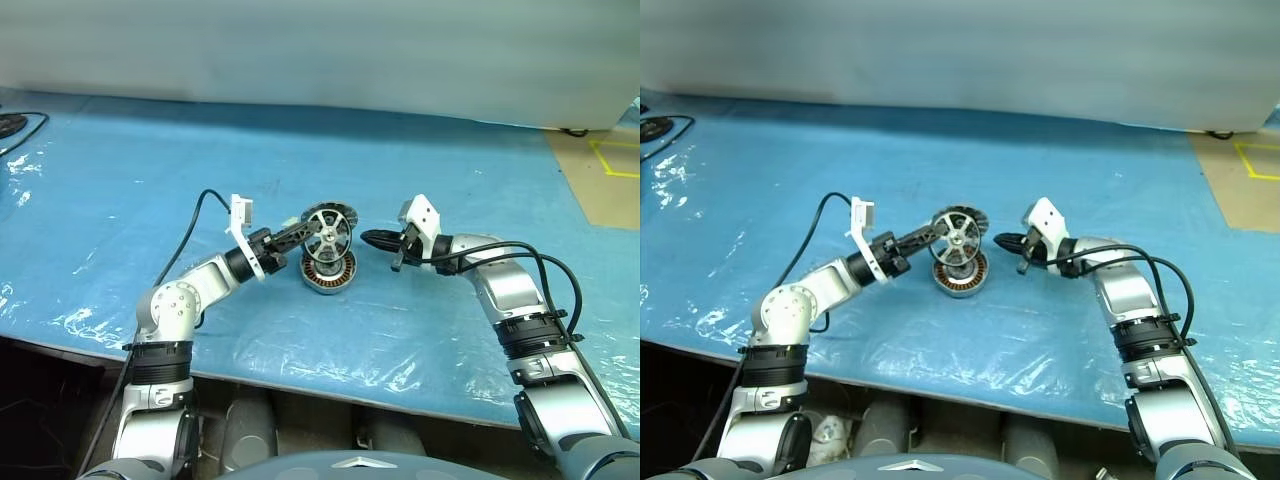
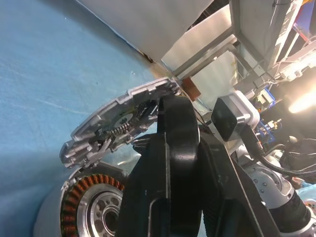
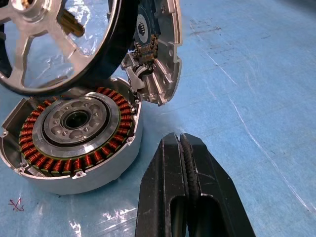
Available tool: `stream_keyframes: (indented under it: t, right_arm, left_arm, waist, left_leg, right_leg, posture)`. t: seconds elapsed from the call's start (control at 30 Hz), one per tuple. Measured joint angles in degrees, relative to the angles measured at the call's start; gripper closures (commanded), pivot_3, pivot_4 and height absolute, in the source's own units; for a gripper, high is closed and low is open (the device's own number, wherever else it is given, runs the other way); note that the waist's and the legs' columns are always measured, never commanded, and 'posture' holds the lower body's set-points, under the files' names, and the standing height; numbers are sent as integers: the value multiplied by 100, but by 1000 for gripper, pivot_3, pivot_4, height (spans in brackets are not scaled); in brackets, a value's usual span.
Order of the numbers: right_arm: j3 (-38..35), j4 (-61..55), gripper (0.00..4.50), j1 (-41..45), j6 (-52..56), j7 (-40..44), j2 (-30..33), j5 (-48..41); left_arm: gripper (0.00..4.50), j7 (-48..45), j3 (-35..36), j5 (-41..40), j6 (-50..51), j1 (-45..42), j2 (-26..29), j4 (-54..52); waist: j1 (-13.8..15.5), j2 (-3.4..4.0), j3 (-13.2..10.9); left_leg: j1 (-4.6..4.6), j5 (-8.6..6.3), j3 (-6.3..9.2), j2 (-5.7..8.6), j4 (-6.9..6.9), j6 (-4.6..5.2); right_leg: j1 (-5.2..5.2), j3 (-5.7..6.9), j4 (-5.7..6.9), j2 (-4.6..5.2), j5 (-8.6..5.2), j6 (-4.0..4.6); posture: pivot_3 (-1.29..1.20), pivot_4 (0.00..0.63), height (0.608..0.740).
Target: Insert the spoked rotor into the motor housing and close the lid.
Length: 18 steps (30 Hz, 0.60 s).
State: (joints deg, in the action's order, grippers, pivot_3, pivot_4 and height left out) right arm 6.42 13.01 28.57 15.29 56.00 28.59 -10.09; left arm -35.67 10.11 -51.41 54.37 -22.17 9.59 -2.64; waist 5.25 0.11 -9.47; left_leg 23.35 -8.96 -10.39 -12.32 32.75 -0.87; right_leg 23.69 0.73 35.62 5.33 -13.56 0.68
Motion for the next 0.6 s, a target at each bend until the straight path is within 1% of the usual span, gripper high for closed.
stream_keyframes:
  t: [0.17,0.37,0.6]
  right_arm:
    - [8,0,4500,-39,-1,-11,-1,34]
    - [104,0,4500,-39,-53,-13,-1,138]
    - [110,42,4500,-36,-133,-11,-1,228]
  left_arm:
    - [4085,40,-59,-138,241,92,6,-6]
    - [4085,320,-123,-14,251,352,34,35]
    - [4085,370,-163,-2,174,433,-4,36]
  waist:
    - [-2,0,0]
    - [-15,0,0]
    - [-14,0,0]
  left_leg:
    - [-1,0,0,0,0,0]
    - [-1,-1,0,-1,0,1]
    - [-21,-2,1,-1,-3,1]
  right_leg:
    - [0,-1,0,0,0,0]
    - [0,0,0,-1,0,0]
    - [-25,1,-9,0,0,0]
  posture:
    - [0,150,740]
    - [0,150,740]
    - [0,150,740]
